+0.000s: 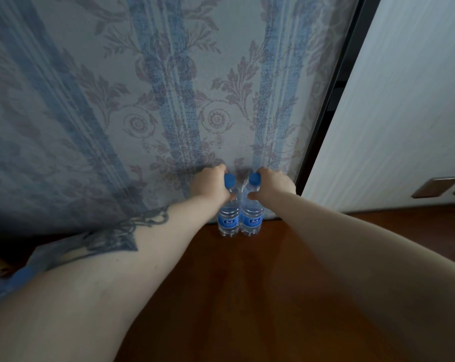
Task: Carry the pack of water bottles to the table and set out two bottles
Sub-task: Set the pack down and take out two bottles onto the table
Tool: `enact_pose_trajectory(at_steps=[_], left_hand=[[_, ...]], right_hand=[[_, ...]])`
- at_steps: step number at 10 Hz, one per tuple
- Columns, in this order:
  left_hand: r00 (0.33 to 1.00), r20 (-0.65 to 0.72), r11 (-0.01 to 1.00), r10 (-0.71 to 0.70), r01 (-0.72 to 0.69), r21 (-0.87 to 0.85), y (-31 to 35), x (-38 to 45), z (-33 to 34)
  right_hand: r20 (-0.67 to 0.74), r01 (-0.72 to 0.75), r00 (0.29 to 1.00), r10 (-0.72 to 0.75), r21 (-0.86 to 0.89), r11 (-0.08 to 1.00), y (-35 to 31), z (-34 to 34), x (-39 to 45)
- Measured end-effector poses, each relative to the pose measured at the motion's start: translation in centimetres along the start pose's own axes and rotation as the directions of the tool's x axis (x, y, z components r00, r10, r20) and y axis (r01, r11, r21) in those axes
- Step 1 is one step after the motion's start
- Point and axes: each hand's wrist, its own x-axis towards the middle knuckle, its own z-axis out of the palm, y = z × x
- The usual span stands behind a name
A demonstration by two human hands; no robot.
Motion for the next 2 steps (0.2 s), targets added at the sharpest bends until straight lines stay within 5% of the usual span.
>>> enact_pose_trajectory(at_steps=[2], left_hand=[[1.000, 0.001, 1.000, -0.014, 0.014, -0.007, -0.19, -0.40, 0.48]], right_hand=[[0.070, 0.016, 0.997, -0.018, 0.030, 0.999, 0.24, -0.55, -0.47]])
